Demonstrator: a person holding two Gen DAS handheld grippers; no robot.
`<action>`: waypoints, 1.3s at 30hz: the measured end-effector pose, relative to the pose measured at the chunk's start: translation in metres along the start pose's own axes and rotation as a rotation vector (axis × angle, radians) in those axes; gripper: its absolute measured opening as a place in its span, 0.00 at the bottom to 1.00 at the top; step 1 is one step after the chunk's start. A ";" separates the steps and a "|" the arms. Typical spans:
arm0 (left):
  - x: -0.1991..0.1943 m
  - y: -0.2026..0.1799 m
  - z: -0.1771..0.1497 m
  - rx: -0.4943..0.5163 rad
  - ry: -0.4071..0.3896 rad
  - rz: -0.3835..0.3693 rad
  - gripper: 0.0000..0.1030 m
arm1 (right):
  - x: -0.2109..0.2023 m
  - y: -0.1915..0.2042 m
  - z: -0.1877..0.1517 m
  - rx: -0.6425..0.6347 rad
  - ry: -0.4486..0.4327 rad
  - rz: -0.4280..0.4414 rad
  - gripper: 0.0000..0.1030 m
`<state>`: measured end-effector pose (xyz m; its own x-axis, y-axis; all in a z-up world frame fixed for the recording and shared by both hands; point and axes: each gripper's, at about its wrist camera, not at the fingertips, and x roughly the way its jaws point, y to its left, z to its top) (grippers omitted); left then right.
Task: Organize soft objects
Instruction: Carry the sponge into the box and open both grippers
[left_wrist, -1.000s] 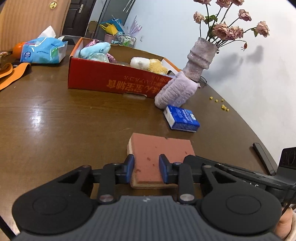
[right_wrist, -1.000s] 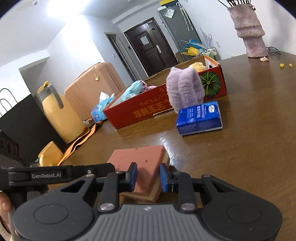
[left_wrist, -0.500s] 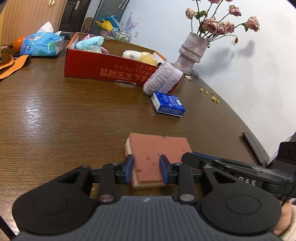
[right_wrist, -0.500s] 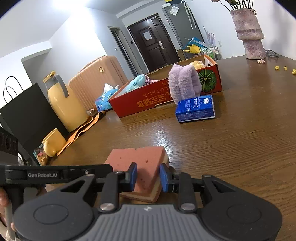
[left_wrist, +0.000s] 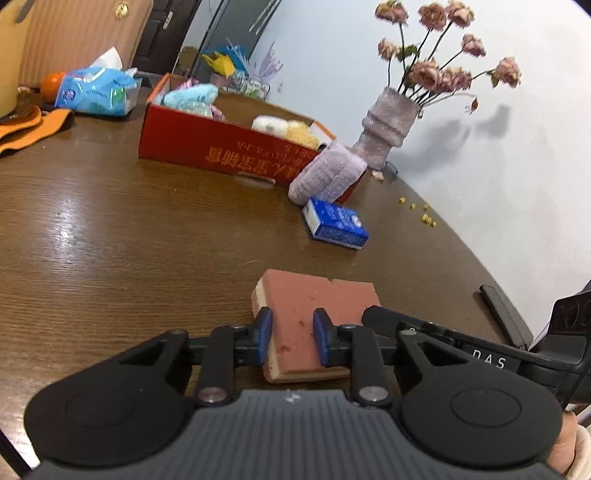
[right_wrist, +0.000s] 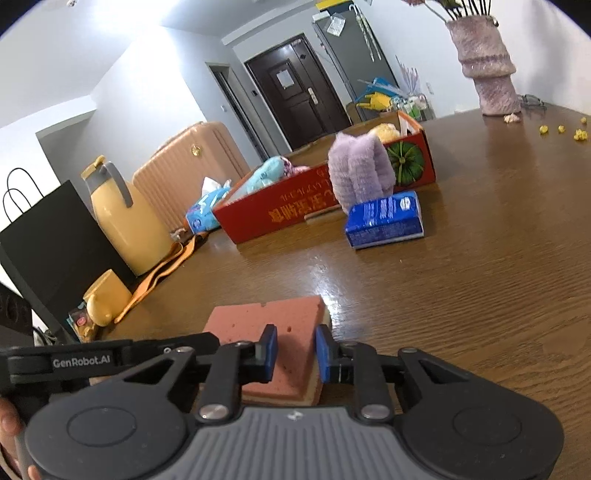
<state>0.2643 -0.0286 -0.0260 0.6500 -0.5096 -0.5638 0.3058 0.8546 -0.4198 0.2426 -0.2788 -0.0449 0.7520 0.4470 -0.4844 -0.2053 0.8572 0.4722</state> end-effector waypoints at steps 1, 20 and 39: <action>-0.004 -0.002 0.001 0.005 -0.014 -0.003 0.24 | -0.004 0.005 0.002 -0.015 -0.014 0.000 0.21; 0.136 0.041 0.296 -0.098 -0.150 -0.123 0.23 | 0.122 0.003 0.298 -0.169 -0.166 -0.072 0.21; 0.267 0.113 0.311 -0.078 0.074 0.209 0.26 | 0.346 -0.036 0.312 -0.208 0.273 -0.146 0.21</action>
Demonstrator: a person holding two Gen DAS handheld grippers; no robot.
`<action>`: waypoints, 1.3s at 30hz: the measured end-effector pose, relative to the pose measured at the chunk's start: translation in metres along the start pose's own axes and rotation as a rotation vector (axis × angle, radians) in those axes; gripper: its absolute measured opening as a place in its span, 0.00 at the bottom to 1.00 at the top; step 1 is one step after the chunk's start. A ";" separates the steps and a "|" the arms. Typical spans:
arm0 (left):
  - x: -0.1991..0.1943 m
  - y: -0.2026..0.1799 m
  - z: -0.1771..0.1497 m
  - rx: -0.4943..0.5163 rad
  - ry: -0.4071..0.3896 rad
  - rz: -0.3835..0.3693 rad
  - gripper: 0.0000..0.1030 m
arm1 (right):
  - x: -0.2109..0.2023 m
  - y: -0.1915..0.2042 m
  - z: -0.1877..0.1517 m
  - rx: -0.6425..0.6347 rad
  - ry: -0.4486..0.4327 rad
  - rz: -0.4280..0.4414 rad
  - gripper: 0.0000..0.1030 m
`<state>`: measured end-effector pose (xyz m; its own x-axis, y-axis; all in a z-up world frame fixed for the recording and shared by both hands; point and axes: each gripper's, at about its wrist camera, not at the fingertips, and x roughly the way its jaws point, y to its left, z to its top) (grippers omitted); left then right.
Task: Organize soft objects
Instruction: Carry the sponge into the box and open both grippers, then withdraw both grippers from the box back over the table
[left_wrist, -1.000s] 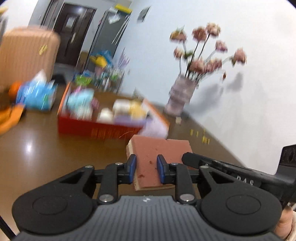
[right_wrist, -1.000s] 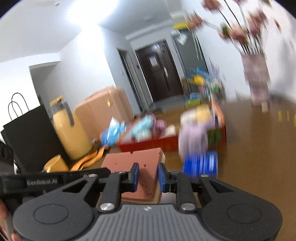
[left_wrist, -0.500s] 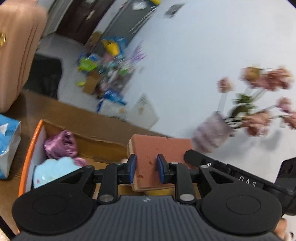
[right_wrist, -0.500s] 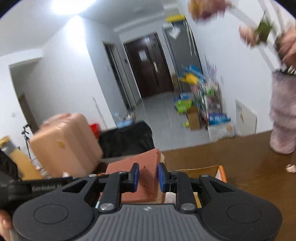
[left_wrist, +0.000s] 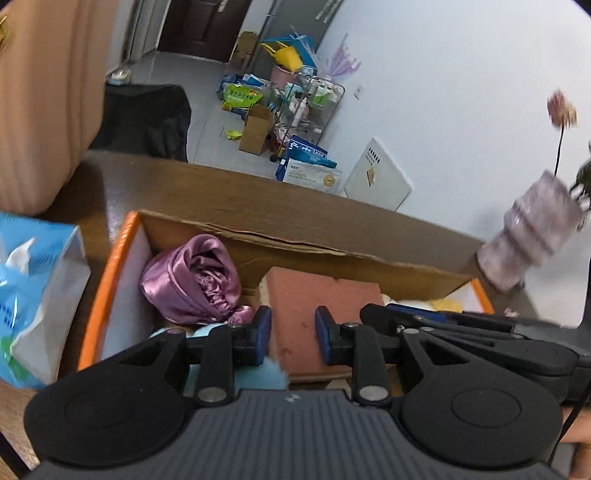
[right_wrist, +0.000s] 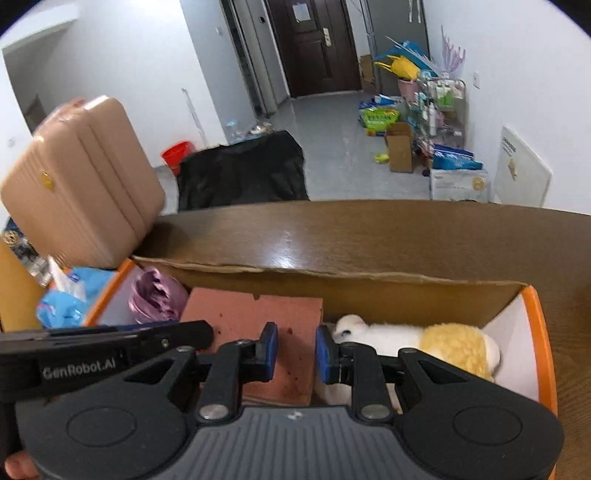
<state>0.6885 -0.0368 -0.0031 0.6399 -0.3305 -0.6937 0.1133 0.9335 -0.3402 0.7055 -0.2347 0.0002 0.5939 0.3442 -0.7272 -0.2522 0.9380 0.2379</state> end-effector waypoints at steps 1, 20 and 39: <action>0.002 -0.007 -0.001 0.010 -0.001 0.009 0.26 | 0.000 0.001 0.000 -0.018 0.000 -0.018 0.21; -0.171 -0.037 -0.025 0.291 -0.279 0.217 0.74 | -0.188 0.011 -0.030 -0.065 -0.224 -0.154 0.50; -0.316 -0.077 -0.203 0.317 -0.593 0.272 0.99 | -0.338 0.055 -0.198 -0.127 -0.610 -0.239 0.85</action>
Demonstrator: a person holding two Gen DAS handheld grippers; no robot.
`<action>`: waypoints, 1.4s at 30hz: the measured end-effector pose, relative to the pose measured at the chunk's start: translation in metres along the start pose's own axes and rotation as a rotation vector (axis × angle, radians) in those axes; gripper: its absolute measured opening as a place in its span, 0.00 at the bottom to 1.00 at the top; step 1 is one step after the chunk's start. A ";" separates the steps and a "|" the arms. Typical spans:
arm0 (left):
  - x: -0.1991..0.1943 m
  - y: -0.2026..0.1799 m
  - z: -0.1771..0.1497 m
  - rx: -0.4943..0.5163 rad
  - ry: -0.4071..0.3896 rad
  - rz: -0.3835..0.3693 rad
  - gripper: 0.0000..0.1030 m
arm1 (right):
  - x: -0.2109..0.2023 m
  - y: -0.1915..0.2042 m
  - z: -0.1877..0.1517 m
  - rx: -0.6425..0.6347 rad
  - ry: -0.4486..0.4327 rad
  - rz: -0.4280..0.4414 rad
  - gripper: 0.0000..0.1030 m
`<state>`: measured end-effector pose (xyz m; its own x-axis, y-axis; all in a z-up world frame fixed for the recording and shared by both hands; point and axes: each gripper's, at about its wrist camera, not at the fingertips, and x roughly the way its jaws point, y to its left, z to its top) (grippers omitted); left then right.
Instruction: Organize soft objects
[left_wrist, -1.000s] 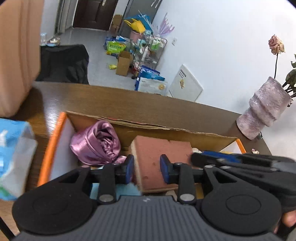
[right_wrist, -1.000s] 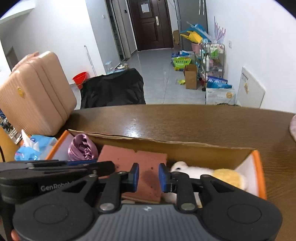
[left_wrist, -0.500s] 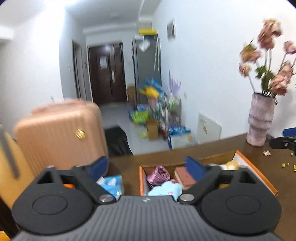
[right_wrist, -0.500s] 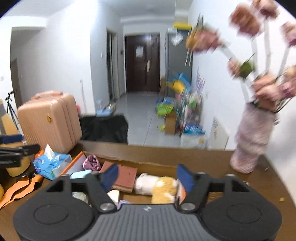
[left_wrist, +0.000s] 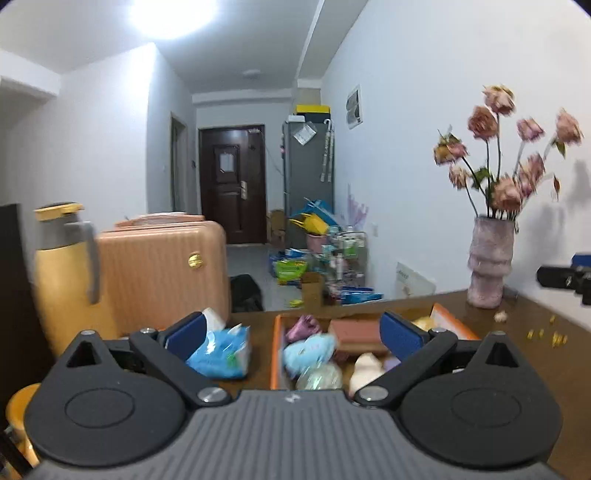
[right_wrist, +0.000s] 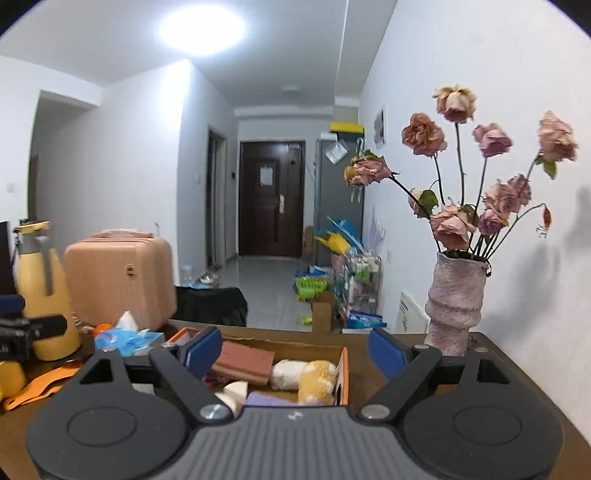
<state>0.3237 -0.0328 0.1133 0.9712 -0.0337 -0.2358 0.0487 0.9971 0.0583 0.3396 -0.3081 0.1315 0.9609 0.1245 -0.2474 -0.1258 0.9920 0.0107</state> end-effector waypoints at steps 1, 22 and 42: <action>-0.013 -0.001 -0.009 0.016 -0.013 0.001 0.99 | -0.012 0.001 -0.011 -0.001 -0.008 0.003 0.85; -0.168 0.012 -0.136 -0.031 0.063 -0.075 1.00 | -0.182 0.068 -0.170 -0.009 0.055 0.089 0.87; -0.053 -0.036 -0.101 -0.013 0.162 -0.245 1.00 | -0.096 0.019 -0.159 0.104 0.127 0.081 0.75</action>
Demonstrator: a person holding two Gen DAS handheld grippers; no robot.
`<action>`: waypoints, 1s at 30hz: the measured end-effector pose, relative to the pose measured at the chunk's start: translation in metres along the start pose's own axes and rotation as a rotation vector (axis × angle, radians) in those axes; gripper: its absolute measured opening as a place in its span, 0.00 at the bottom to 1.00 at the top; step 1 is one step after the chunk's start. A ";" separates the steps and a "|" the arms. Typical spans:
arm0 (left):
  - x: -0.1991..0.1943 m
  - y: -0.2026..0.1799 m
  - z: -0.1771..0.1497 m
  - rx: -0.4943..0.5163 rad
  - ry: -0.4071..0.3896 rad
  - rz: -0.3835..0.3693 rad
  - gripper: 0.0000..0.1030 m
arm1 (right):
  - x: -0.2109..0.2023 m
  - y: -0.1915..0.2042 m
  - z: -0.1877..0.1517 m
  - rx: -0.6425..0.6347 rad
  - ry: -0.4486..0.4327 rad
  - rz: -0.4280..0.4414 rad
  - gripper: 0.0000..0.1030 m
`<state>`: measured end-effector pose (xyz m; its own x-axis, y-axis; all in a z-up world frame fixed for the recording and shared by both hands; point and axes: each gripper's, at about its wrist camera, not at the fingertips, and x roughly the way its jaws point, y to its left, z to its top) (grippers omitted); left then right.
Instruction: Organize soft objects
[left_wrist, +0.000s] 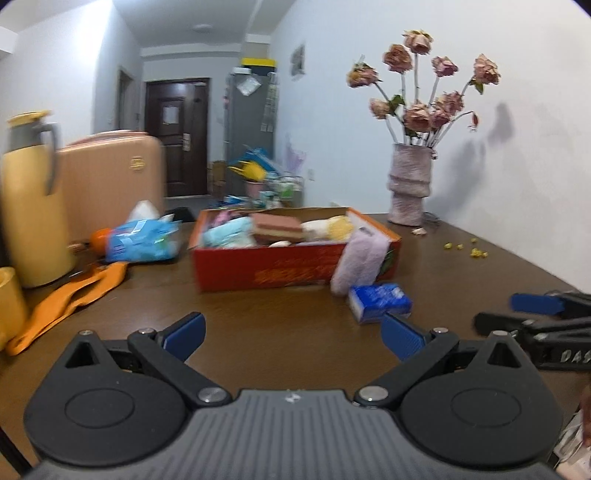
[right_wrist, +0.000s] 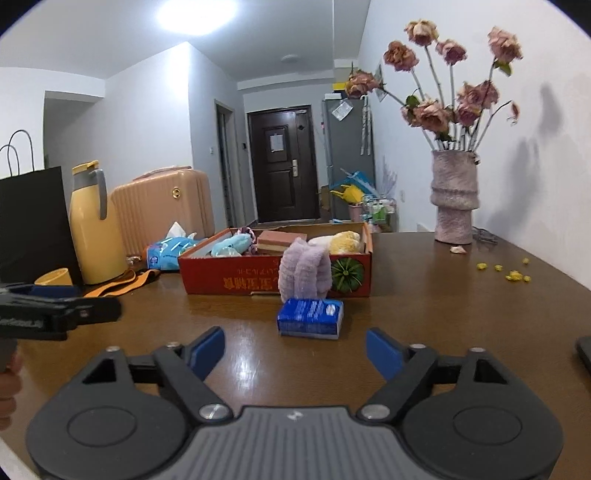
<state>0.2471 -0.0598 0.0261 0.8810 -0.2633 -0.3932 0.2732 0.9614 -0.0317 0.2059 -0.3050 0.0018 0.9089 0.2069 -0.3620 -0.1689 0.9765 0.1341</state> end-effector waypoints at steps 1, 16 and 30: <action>0.013 -0.002 0.007 0.012 -0.001 -0.013 1.00 | 0.008 -0.004 0.005 0.004 0.005 0.007 0.70; 0.212 -0.015 0.081 -0.149 0.194 -0.304 0.46 | 0.154 -0.080 0.060 0.296 0.085 0.167 0.35; 0.147 0.019 0.077 -0.234 0.163 -0.429 0.12 | 0.147 -0.045 0.073 0.307 0.039 0.312 0.05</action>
<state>0.4113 -0.0868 0.0383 0.6316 -0.6402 -0.4372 0.4870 0.7664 -0.4189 0.3751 -0.3230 0.0096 0.8163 0.4971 -0.2942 -0.3066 0.8046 0.5086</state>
